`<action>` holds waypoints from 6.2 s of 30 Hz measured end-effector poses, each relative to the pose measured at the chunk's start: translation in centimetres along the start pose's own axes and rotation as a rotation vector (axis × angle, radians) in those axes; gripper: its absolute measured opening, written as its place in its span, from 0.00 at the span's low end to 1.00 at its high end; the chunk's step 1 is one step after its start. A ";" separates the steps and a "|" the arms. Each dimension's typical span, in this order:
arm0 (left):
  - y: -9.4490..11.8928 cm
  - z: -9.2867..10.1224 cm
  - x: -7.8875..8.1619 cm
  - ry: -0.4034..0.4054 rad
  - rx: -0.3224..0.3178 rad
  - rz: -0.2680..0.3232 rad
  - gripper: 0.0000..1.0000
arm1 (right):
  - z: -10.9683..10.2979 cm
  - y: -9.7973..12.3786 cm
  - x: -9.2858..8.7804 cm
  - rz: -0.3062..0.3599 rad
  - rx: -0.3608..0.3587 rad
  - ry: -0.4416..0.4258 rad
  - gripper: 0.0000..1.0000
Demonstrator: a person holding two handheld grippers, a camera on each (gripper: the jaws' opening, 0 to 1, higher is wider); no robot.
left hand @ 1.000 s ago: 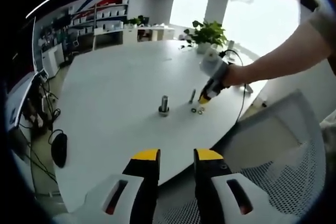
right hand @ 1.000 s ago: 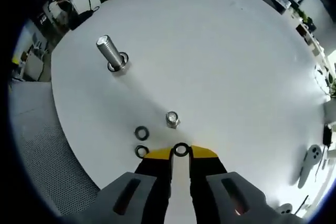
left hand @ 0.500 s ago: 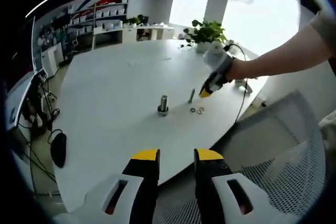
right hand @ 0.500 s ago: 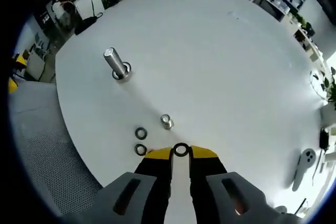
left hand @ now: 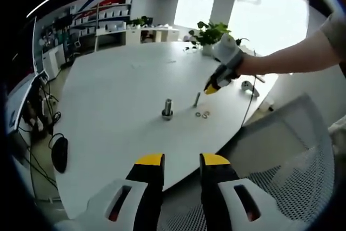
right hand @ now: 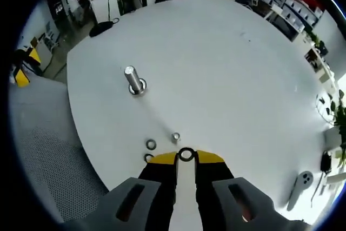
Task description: Place the washer onto the threaded stud by aligning its center hole with the stud, sliding it down to the base, and recovering from edge contact or off-axis alignment until the washer reaches the visible bottom stop.
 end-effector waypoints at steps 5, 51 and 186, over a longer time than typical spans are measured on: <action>0.0 0.0 0.0 0.000 -0.001 0.002 0.24 | 0.0 0.4 1.2 0.017 0.003 0.031 0.13; 0.0 0.0 -0.1 -0.006 -0.004 -0.006 0.23 | -1.0 -2.1 1.5 -0.068 0.051 0.139 0.14; 0.0 0.3 0.0 -0.007 -0.021 0.006 0.26 | -3.3 -4.9 -4.6 -0.277 0.181 0.192 0.18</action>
Point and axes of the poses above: the point that each gripper's makers call its tool centre point, and the gripper's own axes: y roughly backward along the fingers, z roughly to its right, x roughly out of its top, the point moved 5 cm from there along y, roughly backward along the fingers, and after that the axes turned 1 degree about x, right-handed, at the moved point
